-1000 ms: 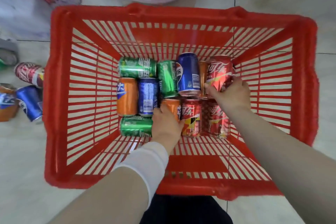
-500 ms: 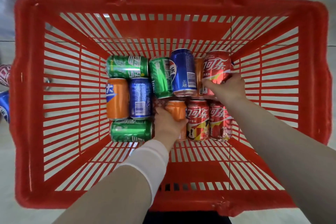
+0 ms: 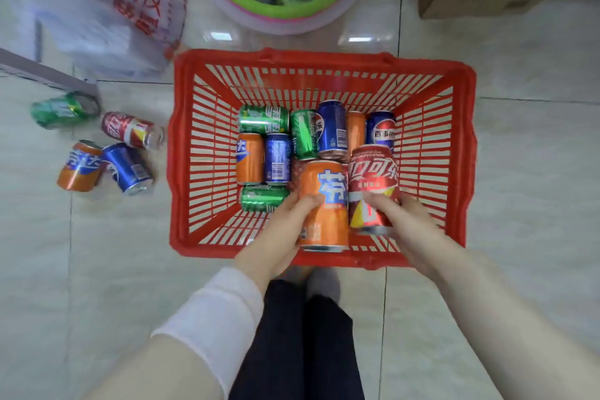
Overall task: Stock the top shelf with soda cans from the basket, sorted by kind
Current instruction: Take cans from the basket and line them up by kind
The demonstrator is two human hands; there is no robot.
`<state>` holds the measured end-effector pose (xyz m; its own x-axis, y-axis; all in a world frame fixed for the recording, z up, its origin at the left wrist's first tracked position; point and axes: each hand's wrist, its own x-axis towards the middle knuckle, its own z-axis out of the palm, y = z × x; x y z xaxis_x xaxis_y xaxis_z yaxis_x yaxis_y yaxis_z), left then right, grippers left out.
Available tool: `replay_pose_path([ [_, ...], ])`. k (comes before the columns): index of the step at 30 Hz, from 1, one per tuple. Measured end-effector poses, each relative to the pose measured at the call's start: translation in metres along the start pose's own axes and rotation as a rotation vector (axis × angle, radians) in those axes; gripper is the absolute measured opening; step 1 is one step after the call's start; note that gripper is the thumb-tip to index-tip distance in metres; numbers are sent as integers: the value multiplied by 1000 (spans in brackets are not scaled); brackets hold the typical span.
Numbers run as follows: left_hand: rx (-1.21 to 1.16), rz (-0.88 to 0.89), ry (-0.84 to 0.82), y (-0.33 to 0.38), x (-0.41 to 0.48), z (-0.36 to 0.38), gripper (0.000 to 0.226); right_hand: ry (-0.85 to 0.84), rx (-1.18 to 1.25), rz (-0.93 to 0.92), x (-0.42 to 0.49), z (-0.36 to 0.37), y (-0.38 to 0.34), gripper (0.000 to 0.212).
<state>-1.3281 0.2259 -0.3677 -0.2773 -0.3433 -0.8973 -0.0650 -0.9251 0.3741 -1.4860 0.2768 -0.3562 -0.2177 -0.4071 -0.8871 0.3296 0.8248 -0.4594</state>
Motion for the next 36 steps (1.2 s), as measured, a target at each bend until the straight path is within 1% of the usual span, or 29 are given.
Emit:
replay_pose_path([
  [3,-62,-19,-23,21,-65,2,14,-80,44,-56,-67,2,-14,62],
  [6,-48,8,-38,43,-133,6,13,-123,49,-119,-133,4,-34,78],
  [7,-30,46,-40,53,-165,8,18,-140,56,-141,-162,8,-47,81],
  [9,39,120,-52,66,-205,13,42,-164,50,-187,-200,15,-62,87],
  [10,54,153,-48,75,-229,15,50,-170,36,-214,-223,19,-74,89],
  [11,50,175,-36,85,-255,17,54,-187,22,-241,-248,23,-88,86],
  [14,23,256,5,108,-331,24,55,-201,-10,-306,-323,34,-124,69],
  [17,-6,341,45,129,-392,25,59,-217,-45,-365,-383,46,-153,71],
  [21,-17,465,45,154,-451,18,78,-220,-41,-451,-443,64,-177,60],
  [23,-46,521,31,166,-476,12,83,-222,-36,-473,-467,74,-185,62],
  [24,-57,547,12,172,-488,8,84,-221,-38,-490,-479,79,-190,64],
  [27,-63,601,-60,188,-522,-6,81,-194,-42,-547,-513,95,-201,56],
  [29,-60,635,-94,200,-542,-17,78,-177,-55,-590,-534,109,-211,60],
  [34,-15,741,-88,244,-581,-39,72,-170,-78,-711,-569,147,-246,71],
  [36,-9,784,-85,263,-595,-42,71,-187,-106,-748,-580,157,-264,68],
])
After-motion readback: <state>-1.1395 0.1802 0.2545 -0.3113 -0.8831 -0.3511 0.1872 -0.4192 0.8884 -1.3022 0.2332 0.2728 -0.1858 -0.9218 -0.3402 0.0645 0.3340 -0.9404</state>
